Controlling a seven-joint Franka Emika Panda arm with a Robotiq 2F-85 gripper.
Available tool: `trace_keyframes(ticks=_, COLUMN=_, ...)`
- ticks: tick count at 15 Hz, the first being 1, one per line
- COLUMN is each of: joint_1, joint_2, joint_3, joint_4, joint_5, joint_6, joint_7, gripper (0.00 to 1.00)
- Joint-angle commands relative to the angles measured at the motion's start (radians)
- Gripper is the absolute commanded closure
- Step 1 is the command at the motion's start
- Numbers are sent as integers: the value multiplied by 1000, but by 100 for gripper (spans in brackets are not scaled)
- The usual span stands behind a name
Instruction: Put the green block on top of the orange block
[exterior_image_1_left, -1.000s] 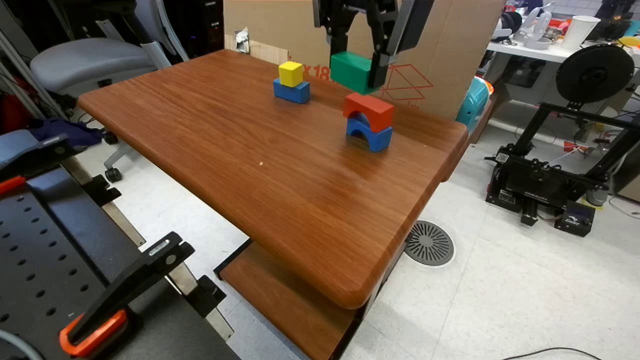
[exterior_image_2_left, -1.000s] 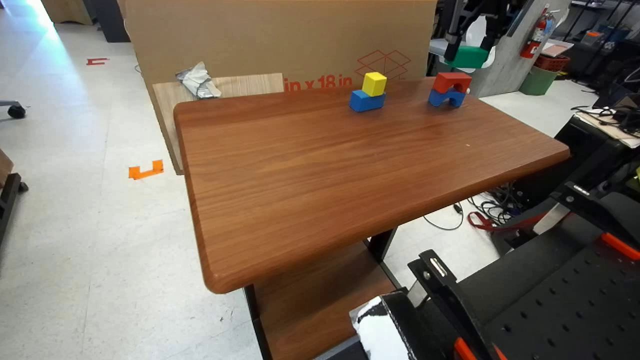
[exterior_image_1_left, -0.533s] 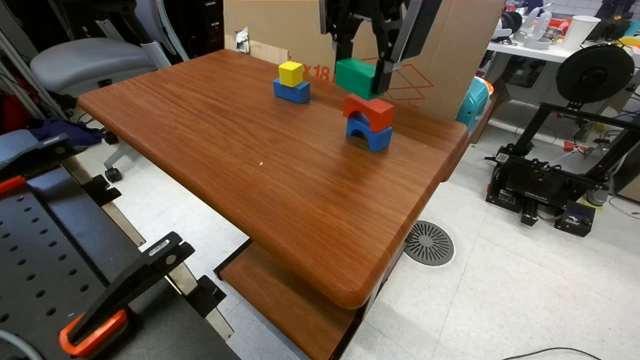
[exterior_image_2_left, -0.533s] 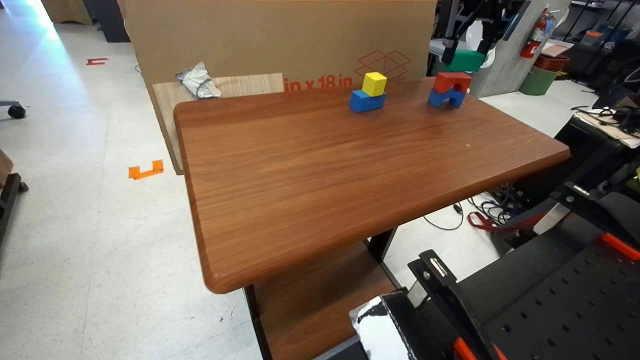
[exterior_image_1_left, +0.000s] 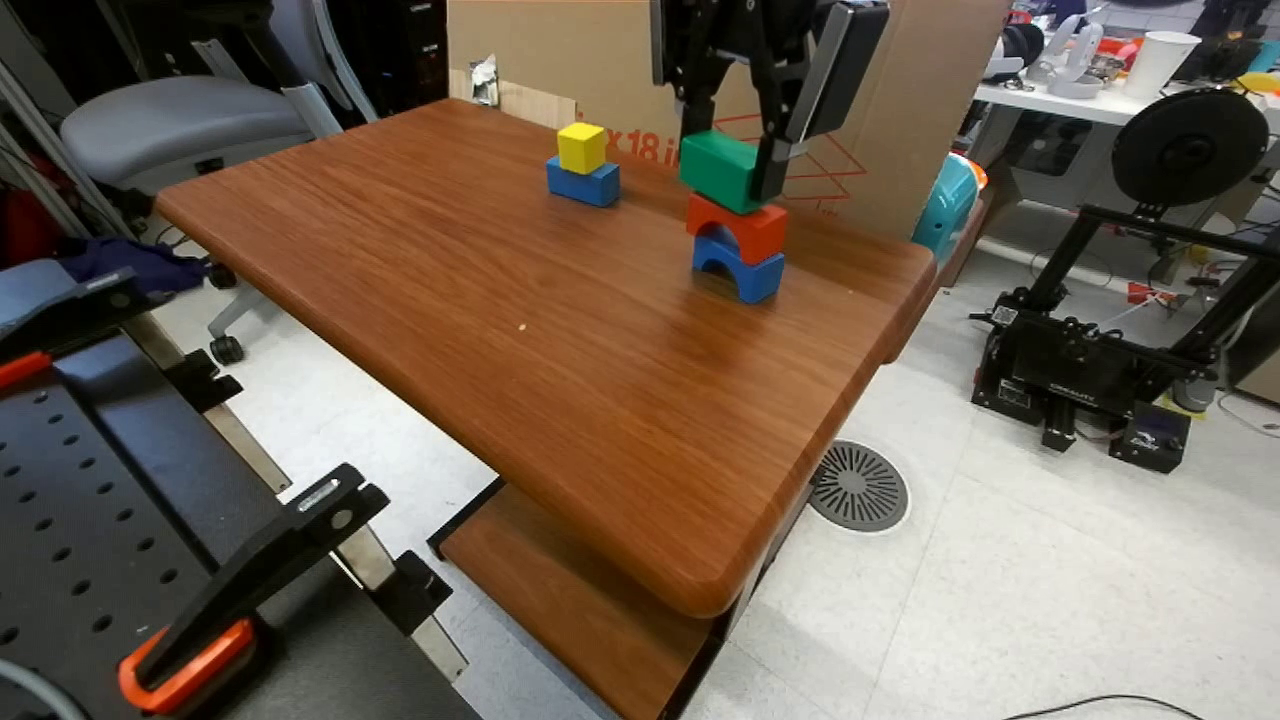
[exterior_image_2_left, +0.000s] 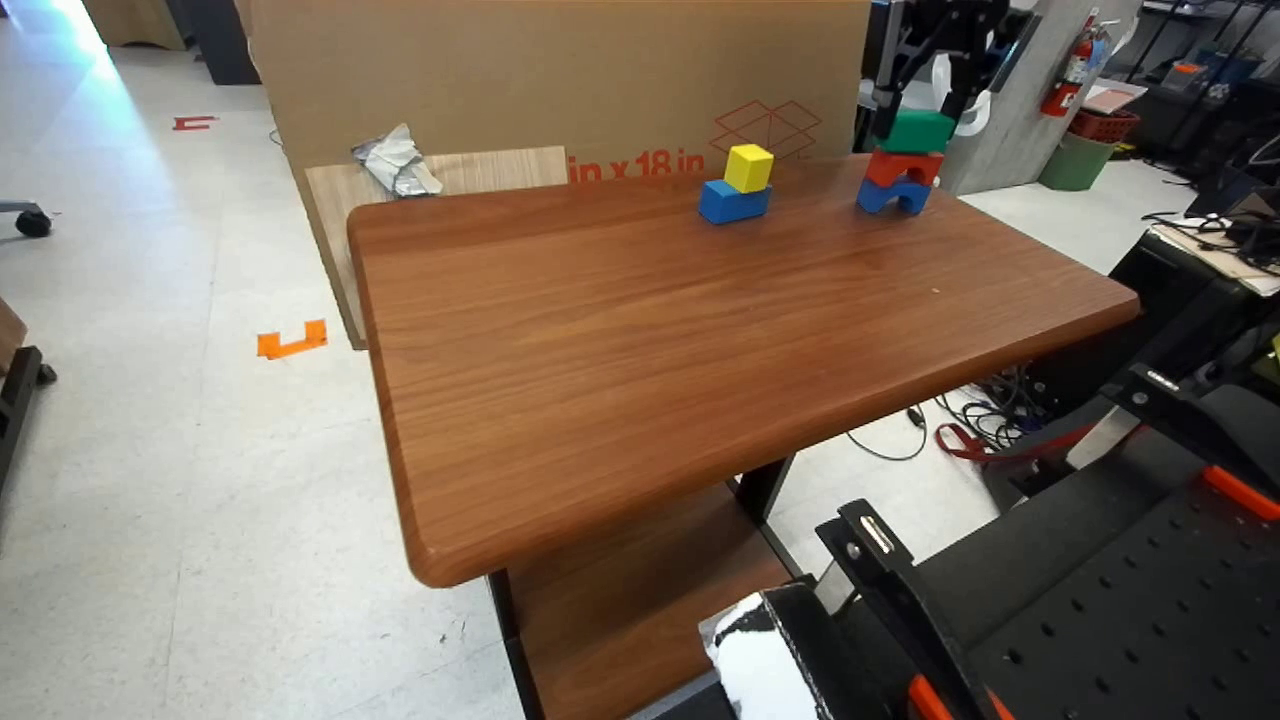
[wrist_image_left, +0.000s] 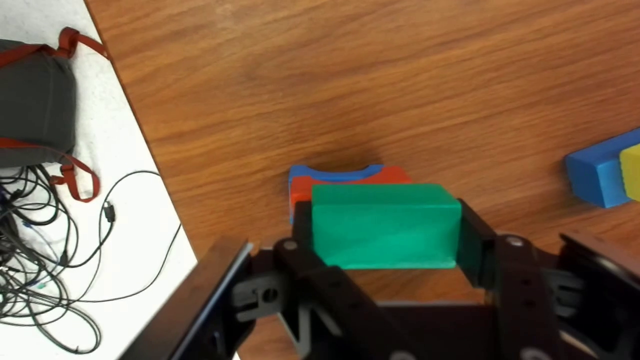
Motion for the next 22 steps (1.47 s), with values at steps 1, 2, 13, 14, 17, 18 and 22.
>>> trace_keyframes(ticks=1, joint_1=10, joint_2=25, joint_3=-14, joint_4=54, joint_5=-8, joint_6=-52, joint_7=20, gripper=59)
trace_keyframes(ticks=2, joint_1=10, joint_2=27, joint_3=-15, joint_4=59, joint_5=-8, joint_6=-61, joint_7=21, gripper=59)
trace_keyframes(ticks=13, joint_1=5, joint_2=41, joint_3=-25, joint_4=99, joint_5=-8, joint_6=-116, joint_7=20, gripper=59)
trace_keyframes(ticks=14, joint_1=5, joint_2=43, joint_3=-24, joint_4=101, joint_5=-8, joint_6=-112, joint_7=19, gripper=59)
trace_keyframes(ticks=17, joint_1=7, joint_2=51, joint_3=-26, joint_4=111, joint_5=-11, joint_6=-113, joint_7=20, gripper=59)
trace_keyframes(ticks=18, joint_1=7, joint_2=54, joint_3=-26, joint_4=115, joint_5=-11, joint_6=-115, joint_7=20, gripper=59)
trace_keyframes(ticks=22, joint_1=8, joint_2=60, joint_3=-27, joint_4=119, joint_5=-13, joint_6=-118, joint_7=21, gripper=59)
